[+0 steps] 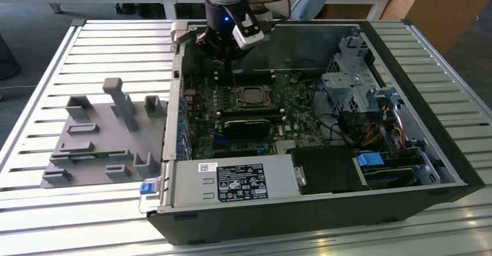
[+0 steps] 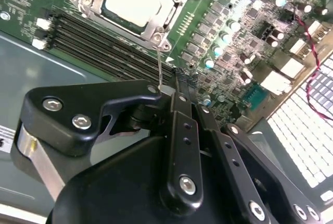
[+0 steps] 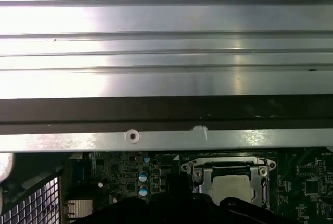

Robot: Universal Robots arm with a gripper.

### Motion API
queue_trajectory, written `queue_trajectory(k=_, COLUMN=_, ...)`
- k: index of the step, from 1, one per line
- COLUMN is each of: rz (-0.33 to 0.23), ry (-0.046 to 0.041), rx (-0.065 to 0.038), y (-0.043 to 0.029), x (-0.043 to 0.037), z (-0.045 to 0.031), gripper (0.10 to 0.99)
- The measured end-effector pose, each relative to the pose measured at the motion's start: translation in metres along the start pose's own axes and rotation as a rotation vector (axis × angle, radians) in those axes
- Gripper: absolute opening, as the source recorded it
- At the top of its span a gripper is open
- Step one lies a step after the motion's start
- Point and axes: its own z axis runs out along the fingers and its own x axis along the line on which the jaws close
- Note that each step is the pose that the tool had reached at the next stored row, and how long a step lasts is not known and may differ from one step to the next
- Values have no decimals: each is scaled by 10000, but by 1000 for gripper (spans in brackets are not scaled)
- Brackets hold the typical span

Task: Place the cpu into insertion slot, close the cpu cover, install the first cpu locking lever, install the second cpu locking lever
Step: 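Install the first cpu locking lever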

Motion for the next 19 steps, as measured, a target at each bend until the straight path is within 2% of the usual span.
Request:
queue_trajectory(k=12, rz=0, ry=48, rx=2, y=13, x=-297, z=22, gripper=106)
queue_trajectory(k=16, rz=3, ry=54, rx=-22, y=13, x=-307, z=31, gripper=106)
queue_trajectory(k=19, rz=2, ry=56, rx=-102, y=12, x=-307, z=48, gripper=106)
